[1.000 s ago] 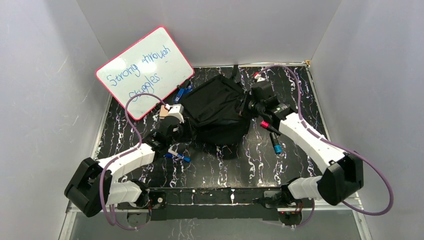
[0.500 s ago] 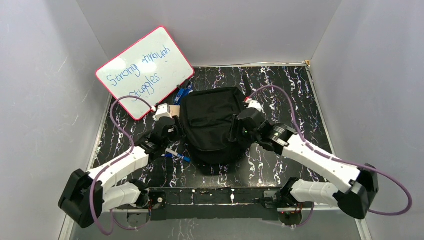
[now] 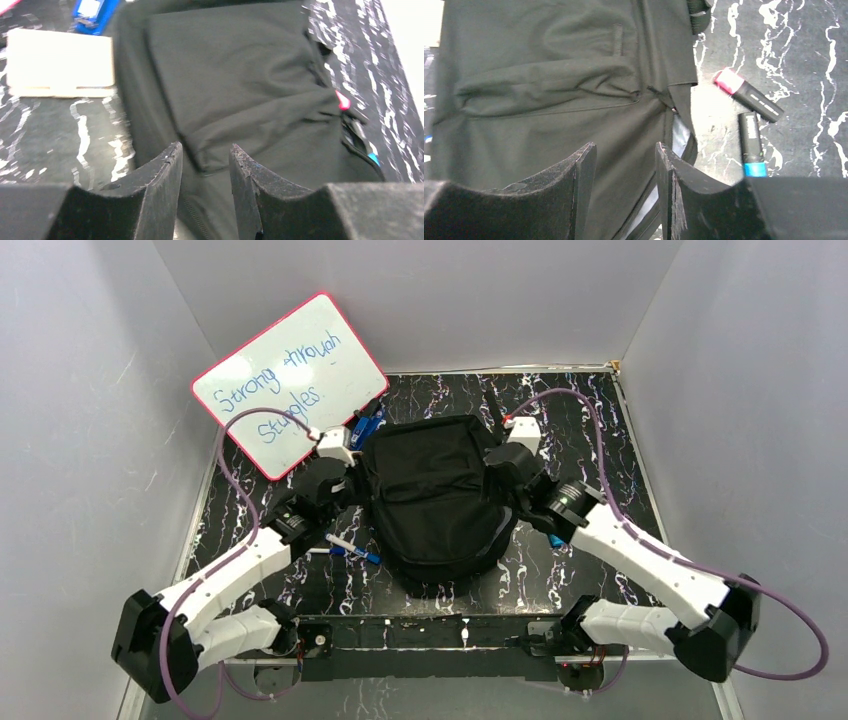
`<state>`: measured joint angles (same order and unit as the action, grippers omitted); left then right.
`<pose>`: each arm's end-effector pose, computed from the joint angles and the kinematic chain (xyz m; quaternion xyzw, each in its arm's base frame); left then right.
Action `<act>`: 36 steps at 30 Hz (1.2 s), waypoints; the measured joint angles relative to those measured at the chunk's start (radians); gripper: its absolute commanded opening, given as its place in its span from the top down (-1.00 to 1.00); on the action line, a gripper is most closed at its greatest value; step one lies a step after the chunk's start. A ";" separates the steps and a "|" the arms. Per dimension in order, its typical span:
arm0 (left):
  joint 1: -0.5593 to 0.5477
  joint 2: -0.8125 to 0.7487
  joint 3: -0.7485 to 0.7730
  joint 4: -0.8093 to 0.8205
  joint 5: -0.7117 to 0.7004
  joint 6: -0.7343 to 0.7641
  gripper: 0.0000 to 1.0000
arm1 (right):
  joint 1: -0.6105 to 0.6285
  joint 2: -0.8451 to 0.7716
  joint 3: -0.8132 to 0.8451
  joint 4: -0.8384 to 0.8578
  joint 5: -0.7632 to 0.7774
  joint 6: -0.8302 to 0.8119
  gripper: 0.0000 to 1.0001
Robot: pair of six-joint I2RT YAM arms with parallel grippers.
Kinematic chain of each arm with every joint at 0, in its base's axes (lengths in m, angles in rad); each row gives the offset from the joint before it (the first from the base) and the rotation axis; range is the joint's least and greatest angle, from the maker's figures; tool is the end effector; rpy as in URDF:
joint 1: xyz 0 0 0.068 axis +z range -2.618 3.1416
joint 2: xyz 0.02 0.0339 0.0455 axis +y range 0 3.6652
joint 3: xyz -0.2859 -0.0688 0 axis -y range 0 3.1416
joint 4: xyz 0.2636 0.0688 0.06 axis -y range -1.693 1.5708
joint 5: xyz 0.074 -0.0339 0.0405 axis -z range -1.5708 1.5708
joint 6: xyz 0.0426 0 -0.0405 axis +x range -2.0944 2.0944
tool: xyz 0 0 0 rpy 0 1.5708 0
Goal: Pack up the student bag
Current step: Adjust the student bag at the center of the board.
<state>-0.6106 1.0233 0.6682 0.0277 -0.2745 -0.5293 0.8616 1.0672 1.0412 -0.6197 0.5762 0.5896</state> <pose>0.2099 -0.1328 0.2852 -0.0469 0.8078 -0.2177 0.5458 0.1705 0.1630 0.3510 0.0093 0.8673 0.0937 0.4888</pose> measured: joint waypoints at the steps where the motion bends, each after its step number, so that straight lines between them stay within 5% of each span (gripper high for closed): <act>1: -0.014 0.021 0.019 0.015 0.023 0.014 0.25 | -0.018 0.030 0.006 0.002 -0.007 -0.013 -0.08; 11: -0.101 0.163 0.026 0.098 0.139 0.064 0.22 | -0.373 0.136 -0.057 0.077 -0.321 -0.097 -0.11; 24: -0.031 0.043 -0.040 0.014 -0.033 -0.098 0.17 | -0.383 0.114 -0.114 0.175 -0.556 -0.195 -0.40; 30: 0.097 0.046 -0.043 -0.043 -0.022 -0.157 0.16 | -0.385 0.155 -0.113 0.172 -0.576 -0.202 -0.24; 36: 0.108 0.043 -0.063 -0.054 0.005 -0.183 0.16 | -0.380 0.163 -0.112 0.206 -0.656 -0.195 -0.28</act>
<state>-0.5030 1.0660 0.6048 -0.0265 -0.2699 -0.7128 0.4812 1.2297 0.9291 -0.4141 -0.0795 0.3943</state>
